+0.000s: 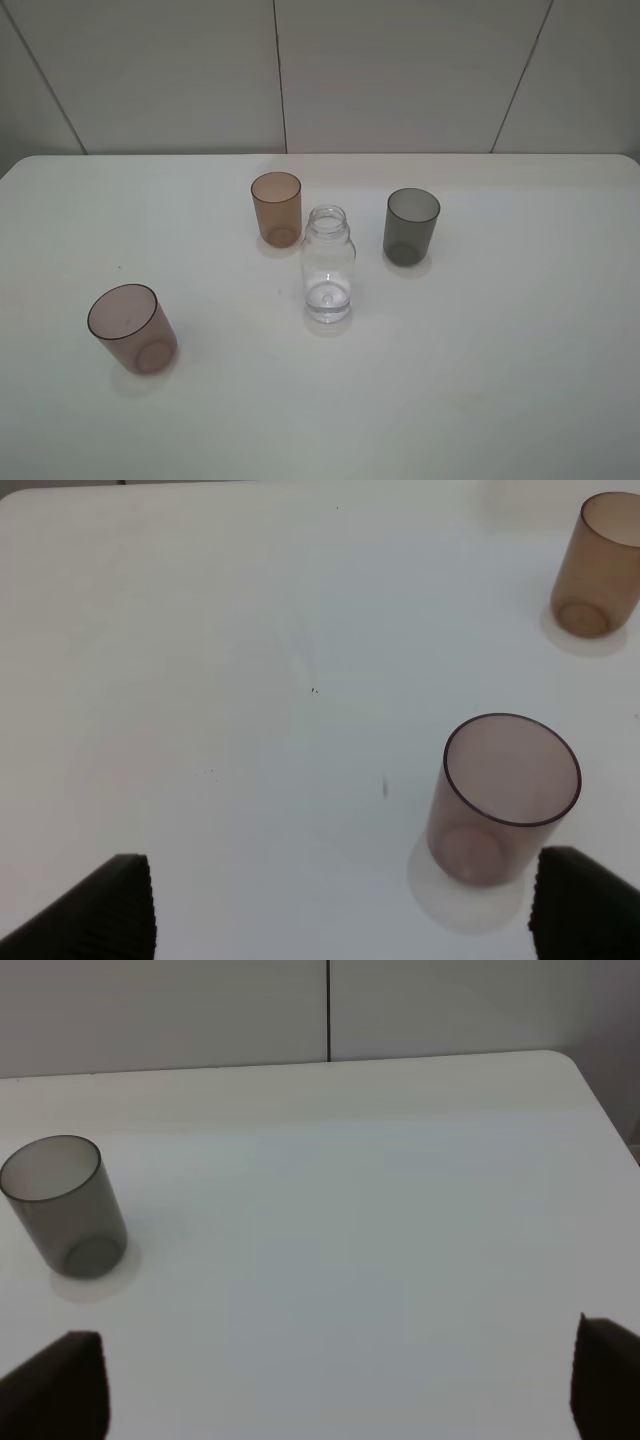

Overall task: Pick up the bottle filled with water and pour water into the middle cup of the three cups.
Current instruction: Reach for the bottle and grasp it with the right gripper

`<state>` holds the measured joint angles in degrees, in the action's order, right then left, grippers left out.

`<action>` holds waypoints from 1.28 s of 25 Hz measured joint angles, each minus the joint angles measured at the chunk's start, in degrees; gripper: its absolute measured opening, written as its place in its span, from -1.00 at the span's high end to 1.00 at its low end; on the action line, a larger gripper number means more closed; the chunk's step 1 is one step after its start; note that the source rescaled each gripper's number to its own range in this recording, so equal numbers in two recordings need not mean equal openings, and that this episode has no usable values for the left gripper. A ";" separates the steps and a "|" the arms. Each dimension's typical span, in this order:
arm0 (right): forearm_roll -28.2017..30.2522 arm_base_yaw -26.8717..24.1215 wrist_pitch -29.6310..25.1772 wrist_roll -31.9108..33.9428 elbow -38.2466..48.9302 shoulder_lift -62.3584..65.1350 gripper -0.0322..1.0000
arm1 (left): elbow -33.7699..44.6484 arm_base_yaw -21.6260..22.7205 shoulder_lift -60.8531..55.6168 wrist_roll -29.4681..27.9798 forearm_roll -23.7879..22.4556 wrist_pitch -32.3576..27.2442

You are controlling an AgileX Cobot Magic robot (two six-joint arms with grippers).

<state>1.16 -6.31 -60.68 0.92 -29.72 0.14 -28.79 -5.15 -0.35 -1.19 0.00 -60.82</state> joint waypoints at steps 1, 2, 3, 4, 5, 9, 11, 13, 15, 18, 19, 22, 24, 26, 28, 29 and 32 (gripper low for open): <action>0.00 0.00 0.00 0.00 0.00 0.00 -0.99 | 0.00 0.00 0.00 0.00 0.00 0.00; 0.00 0.00 0.00 0.00 0.00 0.00 -0.99 | 0.00 0.00 0.00 0.00 0.00 0.00; 0.00 0.00 0.00 0.00 0.00 0.00 -0.99 | 0.00 0.00 0.00 0.00 0.00 0.00; 0.00 0.00 0.00 0.00 0.00 0.00 -0.99 | 0.00 0.00 0.00 0.00 0.00 0.00; 0.00 0.00 0.00 0.00 0.00 0.00 -0.99 | 0.00 0.00 0.00 0.00 0.00 0.00; 0.00 0.05 0.00 0.00 0.00 0.00 -0.99 | 0.00 0.00 0.00 0.00 0.00 0.00; -0.06 0.36 0.00 0.00 0.00 0.00 -0.99 | 0.00 0.00 0.00 0.00 0.00 0.00; -0.85 0.56 0.00 0.00 -0.15 -0.54 -0.99 | 0.00 0.00 0.00 0.00 0.00 0.00; -1.91 0.88 0.24 0.00 -1.49 -3.39 -0.99 | 0.00 0.00 0.00 0.00 0.00 0.00; -2.59 0.88 1.81 0.00 -6.15 -9.74 -0.99 | 0.00 0.00 0.00 0.00 0.00 0.00; -2.59 0.88 2.29 0.00 -8.88 -12.59 -0.99 | 0.00 0.00 0.00 0.00 0.00 0.00; -2.71 0.88 4.12 0.00 -15.10 -21.49 -0.99 | 0.00 0.00 0.00 0.00 0.00 0.00; -3.57 1.00 6.44 0.00 -17.17 -26.61 -0.99 | 0.00 0.00 0.00 0.00 0.00 0.00; -5.90 2.23 7.17 0.00 -17.46 -31.40 -0.99 | 0.00 0.00 0.00 0.00 0.00 0.00; -7.89 6.00 7.28 0.00 -17.46 -36.29 -0.99 | 0.00 0.00 0.00 0.00 0.00 0.00; -8.22 8.42 7.58 0.00 -17.46 -38.41 -0.99 | 0.00 0.00 0.00 0.00 0.00 0.00; -7.31 19.75 10.38 0.00 -17.46 -43.81 -0.99 | 0.00 0.00 0.00 0.00 0.00 0.00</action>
<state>-6.14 13.44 -50.30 0.92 -47.19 -43.67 -28.79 -5.15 -0.35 -1.19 0.00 -60.82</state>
